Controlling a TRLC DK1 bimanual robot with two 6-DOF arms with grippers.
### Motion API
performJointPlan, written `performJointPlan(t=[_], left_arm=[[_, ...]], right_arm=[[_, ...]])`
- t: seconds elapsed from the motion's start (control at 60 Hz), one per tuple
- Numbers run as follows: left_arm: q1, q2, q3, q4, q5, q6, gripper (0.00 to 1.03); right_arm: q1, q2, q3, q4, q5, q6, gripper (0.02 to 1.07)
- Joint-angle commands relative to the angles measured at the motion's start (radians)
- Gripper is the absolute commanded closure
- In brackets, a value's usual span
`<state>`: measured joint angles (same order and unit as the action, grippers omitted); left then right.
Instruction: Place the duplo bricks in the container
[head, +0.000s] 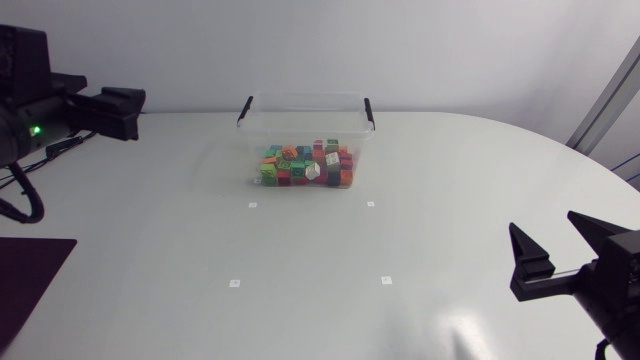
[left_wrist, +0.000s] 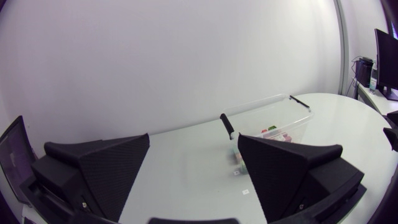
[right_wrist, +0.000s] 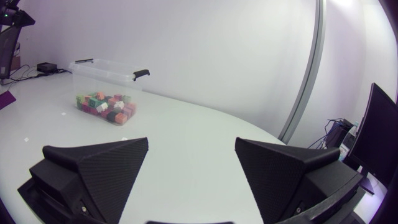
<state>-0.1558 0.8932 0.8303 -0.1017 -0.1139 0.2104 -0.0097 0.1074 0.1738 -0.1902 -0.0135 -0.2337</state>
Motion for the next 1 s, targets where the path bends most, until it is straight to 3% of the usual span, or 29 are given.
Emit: performJointPlan(t=[0.0, 0.5, 0.983], left_arm=[[0.029, -0.068, -0.069, 0.014, -0.004, 0.012, 0.04], [0.116, -0.396, -0.358, 0.031, 0.019, 0.072, 0.04], [0.136, -0.641, -0.59, 0.066, 0.066, -0.067, 0.05]], right_arm=[[-0.012, -0.017, -0.04, 0.003, 0.006, -0.016, 0.06], [-0.035, -0.109, -0.082, 0.0, 0.01, -0.016, 0.07], [-0.013, -0.108, -0.127, 0.094, 0.012, 0.107, 0.07]])
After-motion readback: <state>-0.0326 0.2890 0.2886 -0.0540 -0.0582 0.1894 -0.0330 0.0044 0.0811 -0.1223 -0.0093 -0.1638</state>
